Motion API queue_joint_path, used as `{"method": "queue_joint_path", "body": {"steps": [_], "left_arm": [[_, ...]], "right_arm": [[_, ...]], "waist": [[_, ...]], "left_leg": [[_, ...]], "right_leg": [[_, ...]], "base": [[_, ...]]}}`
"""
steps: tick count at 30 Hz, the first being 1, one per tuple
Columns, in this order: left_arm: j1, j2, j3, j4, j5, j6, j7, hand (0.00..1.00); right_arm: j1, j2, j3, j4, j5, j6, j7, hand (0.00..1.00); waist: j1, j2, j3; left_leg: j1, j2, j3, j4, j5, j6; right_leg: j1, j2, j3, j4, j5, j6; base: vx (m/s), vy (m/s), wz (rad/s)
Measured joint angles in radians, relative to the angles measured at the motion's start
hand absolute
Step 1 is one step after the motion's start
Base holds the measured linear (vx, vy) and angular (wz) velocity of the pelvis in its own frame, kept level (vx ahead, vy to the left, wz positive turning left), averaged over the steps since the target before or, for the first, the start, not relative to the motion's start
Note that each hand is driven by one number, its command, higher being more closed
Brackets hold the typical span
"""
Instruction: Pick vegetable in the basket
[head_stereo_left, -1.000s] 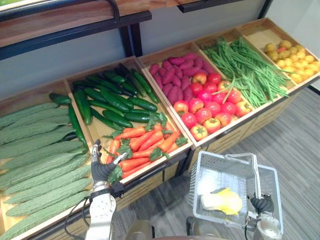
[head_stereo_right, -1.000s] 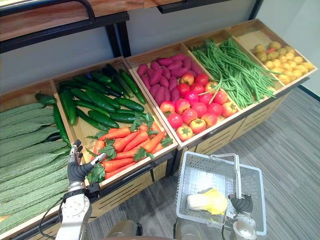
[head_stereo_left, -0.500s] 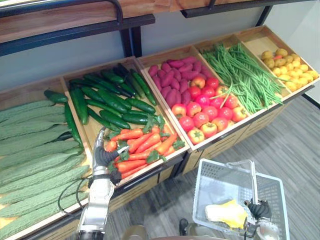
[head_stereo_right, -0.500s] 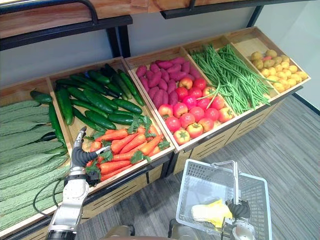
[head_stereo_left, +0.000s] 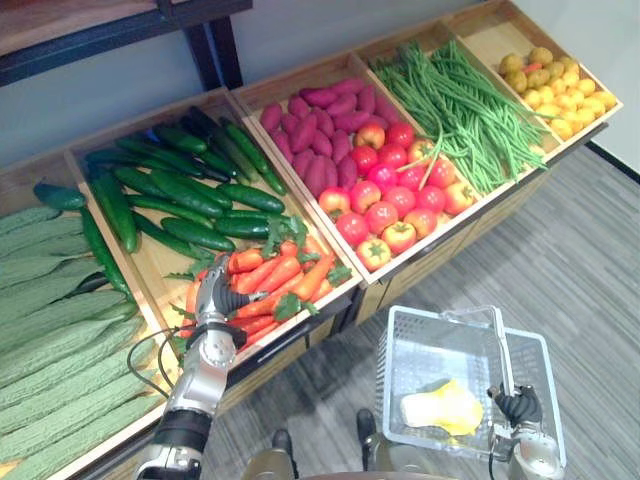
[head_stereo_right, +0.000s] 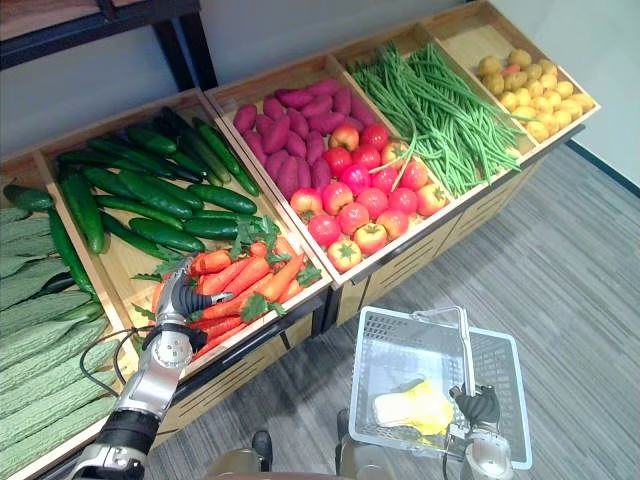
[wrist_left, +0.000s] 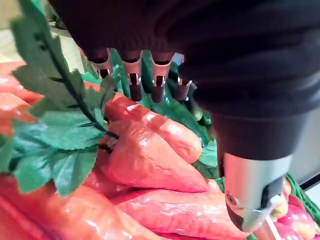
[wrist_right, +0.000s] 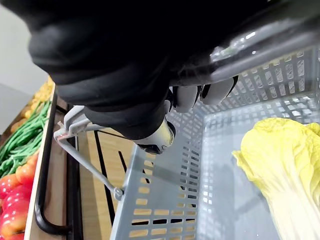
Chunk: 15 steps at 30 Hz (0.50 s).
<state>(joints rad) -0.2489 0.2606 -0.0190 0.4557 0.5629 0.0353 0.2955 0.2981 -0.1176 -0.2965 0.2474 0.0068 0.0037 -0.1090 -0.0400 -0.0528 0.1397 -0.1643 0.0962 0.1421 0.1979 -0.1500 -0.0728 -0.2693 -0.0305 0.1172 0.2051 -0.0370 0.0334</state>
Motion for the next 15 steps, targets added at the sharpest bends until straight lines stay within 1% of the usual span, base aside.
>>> {"method": "queue_joint_path", "body": {"steps": [3, 6, 7, 9, 10, 13, 15], "left_arm": [[-0.034, 0.0, 0.0, 0.03, 0.009, -0.001, -0.001, 0.0], [-0.057, 0.0, 0.001, 0.049, 0.035, -0.001, 0.015, 0.0], [-0.059, -0.001, 0.0, 0.055, 0.039, -0.002, 0.017, 1.0], [-0.065, -0.004, -0.007, 0.056, 0.043, -0.004, 0.023, 1.0], [-0.071, -0.005, -0.01, 0.059, 0.051, -0.005, 0.038, 1.0], [-0.088, -0.011, -0.009, 0.066, 0.061, -0.012, 0.05, 1.0], [-0.093, -0.017, -0.009, 0.069, 0.06, -0.014, 0.053, 1.0]], "right_arm": [[-0.002, -0.006, 0.0, -0.001, 0.0, 0.0, -0.002, 1.0], [-0.011, -0.02, 0.001, -0.001, 0.001, 0.0, -0.005, 1.0], [-0.015, -0.022, 0.001, -0.002, 0.002, 0.0, -0.006, 1.0], [-0.017, -0.024, 0.001, -0.012, 0.002, 0.0, -0.006, 1.0], [-0.017, -0.025, 0.001, -0.024, 0.002, 0.0, -0.007, 1.0], [-0.026, -0.026, 0.001, -0.038, 0.002, 0.0, -0.007, 1.0], [-0.035, -0.028, 0.001, -0.038, 0.002, 0.0, -0.011, 1.0]], "waist": [[-0.001, -0.007, 0.025], [0.0, -0.005, 0.047], [0.0, -0.003, 0.052], [0.001, 0.0, 0.062], [0.002, 0.003, 0.067], [0.005, 0.005, 0.068], [0.005, 0.006, 0.071]], "left_leg": [[-0.015, 0.003, 0.011, 0.006, -0.001, 0.0], [-0.022, 0.008, 0.025, 0.014, -0.001, 0.0], [-0.022, 0.009, 0.029, 0.014, 0.0, 0.001], [-0.027, 0.009, 0.032, 0.014, 0.0, 0.001], [-0.028, 0.008, 0.031, 0.014, 0.0, 0.001], [-0.02, 0.008, 0.031, 0.013, 0.001, 0.002], [-0.015, 0.007, 0.032, 0.011, 0.005, 0.009]], "right_leg": [[0.0, 0.0, 0.0, -0.025, 0.02, 0.004], [-0.002, 0.001, 0.006, -0.034, 0.031, 0.005], [-0.002, 0.002, 0.009, -0.034, 0.031, 0.006], [-0.002, 0.002, 0.012, -0.034, 0.031, 0.006], [-0.002, 0.001, 0.011, -0.035, 0.032, 0.006], [-0.001, 0.001, 0.01, -0.038, 0.032, 0.006], [0.004, 0.001, 0.011, -0.04, 0.032, 0.007]], "base": [[-0.09, -0.011, -0.02], [-0.07, -0.009, -0.05], [-0.03, -0.008, -0.06], [-0.01, -0.004, -0.03], [0.0, 0.0, 0.0], [0.03, 0.0, 0.0], [0.02, 0.002, 0.0]]}}
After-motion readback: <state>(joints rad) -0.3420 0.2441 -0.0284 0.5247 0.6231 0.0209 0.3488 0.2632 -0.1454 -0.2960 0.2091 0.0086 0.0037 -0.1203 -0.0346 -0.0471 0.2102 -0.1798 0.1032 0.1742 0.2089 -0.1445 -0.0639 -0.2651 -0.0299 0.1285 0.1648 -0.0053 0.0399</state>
